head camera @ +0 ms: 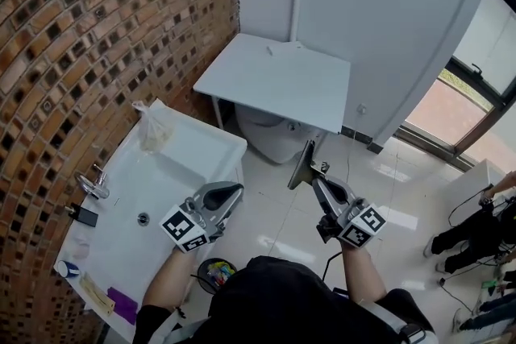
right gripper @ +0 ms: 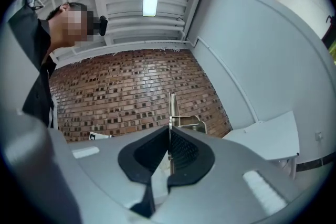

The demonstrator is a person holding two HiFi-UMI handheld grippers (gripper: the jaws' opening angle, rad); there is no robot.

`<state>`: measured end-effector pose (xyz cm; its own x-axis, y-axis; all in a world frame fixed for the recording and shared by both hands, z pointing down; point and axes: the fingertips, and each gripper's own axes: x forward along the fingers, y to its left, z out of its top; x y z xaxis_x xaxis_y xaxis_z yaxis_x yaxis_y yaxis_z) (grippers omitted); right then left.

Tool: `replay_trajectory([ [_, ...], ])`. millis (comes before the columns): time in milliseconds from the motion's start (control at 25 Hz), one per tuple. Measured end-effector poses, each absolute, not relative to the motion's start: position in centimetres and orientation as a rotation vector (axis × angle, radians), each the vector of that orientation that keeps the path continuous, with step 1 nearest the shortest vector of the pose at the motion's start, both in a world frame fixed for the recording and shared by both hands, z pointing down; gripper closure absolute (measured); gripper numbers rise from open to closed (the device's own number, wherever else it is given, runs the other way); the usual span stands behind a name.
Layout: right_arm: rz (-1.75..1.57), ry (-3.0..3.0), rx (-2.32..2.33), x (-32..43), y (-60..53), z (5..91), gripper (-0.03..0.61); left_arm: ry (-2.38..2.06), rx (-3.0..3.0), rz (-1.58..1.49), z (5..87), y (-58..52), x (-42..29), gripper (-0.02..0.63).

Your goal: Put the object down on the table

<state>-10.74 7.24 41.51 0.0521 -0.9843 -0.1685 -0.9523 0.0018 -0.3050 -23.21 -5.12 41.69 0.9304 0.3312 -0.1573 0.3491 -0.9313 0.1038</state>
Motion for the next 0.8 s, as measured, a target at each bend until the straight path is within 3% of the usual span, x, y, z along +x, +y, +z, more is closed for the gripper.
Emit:
replay_trajectory([
  [400,-0.142,1.818,-2.129,-9.8,10.7,43.0,0.571,0.644,2.939,-0.134,42.7,-5.1,-22.0,0.615],
  [800,-0.095,1.803,-2.131,-4.0,12.7,41.9,0.571,0.686,2.915,-0.147,42.2,-2.7,-15.0,0.615],
])
